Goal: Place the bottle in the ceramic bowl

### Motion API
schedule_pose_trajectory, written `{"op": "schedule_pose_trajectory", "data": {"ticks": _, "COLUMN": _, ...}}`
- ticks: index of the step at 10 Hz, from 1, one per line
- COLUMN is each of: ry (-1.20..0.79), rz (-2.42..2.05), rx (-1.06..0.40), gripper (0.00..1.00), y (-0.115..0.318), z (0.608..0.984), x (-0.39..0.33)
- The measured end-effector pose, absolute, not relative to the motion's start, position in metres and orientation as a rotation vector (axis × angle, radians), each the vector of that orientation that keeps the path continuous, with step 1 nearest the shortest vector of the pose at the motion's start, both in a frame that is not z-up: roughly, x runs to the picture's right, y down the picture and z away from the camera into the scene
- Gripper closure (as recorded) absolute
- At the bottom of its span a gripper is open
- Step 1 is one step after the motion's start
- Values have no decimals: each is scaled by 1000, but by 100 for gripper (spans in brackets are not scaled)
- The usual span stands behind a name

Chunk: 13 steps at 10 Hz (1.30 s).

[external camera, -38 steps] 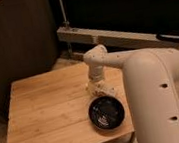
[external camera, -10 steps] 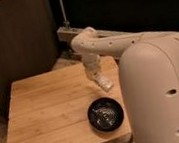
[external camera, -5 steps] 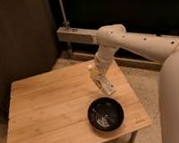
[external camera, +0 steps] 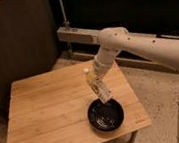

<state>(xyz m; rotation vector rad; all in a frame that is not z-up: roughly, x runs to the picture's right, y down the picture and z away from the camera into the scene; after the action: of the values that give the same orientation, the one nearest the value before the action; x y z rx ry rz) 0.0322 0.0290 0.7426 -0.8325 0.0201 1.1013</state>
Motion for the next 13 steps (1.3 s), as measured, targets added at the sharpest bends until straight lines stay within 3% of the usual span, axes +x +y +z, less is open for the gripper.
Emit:
{"op": "schedule_pose_trajectory", "data": {"ticks": 1, "ry": 13, "rz": 1093, "rx": -845, "gripper": 95, "y": 37, "z": 744, "x": 31}}
{"op": "schedule_pose_trajectory", "data": {"ticks": 8, "ry": -191, "rz": 834, "rx": -935, "gripper": 26, "y": 67, "z": 731, "x": 48}}
{"op": "schedule_pose_trajectory", "data": {"ticks": 9, "ry": -244, "rz": 768, "rx": -959, "gripper": 20, "y": 72, "z": 730, "x": 51}}
{"op": "schedule_pose_trajectory", "data": {"ticks": 13, "ry": -289, "rz": 648, "rx": -1026, "gripper": 20, "y": 85, "z": 733, "x": 49}}
